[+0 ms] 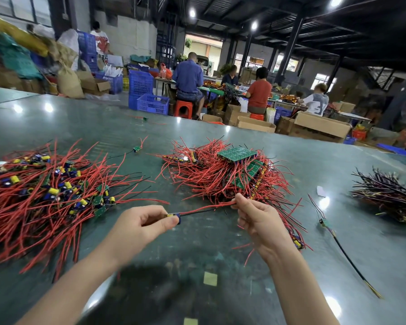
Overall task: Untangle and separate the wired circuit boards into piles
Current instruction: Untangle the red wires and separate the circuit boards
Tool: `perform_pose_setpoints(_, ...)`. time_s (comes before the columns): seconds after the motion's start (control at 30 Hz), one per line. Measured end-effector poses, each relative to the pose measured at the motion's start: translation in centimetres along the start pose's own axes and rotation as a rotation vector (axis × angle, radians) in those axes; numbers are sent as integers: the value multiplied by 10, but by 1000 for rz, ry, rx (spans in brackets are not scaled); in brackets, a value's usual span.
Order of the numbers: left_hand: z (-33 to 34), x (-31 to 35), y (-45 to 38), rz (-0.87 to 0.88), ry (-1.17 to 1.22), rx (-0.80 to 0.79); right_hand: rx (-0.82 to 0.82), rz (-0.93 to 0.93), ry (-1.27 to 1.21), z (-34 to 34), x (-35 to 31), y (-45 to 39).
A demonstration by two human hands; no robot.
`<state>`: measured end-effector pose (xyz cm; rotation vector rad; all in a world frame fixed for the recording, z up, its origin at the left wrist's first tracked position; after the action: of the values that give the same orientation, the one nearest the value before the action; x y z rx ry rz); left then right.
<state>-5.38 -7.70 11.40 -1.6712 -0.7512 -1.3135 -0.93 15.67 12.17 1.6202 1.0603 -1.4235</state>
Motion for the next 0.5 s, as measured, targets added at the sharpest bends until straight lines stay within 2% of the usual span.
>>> perform_pose_setpoints(0.13, -3, -5, 2, 58, -348, 96, 42, -27, 60, 2, 1, 1)
perform_pose_setpoints(0.23, -8, -2, 3, 82, -668, 131, 91, 8, -21, -4, -1, -1)
perform_pose_setpoints(0.37, -14, -1, 2, 117, -682, 166, 200, 27, -149, -11, -3, -3)
perform_pose_setpoints(0.5, -16, -2, 2, 170, -821, 183, 263, -3, -214, -6, -5, 0)
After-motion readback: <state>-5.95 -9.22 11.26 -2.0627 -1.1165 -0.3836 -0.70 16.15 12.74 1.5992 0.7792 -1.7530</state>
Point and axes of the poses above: each hand's wrist, its own y-axis away from the middle knuckle, its own z-axis out of the palm, x = y × z, the point moved 1 cm from there along -y, towards the middle knuckle, and after that the axes turned 14 degrees about y, right-handed, at the moved point
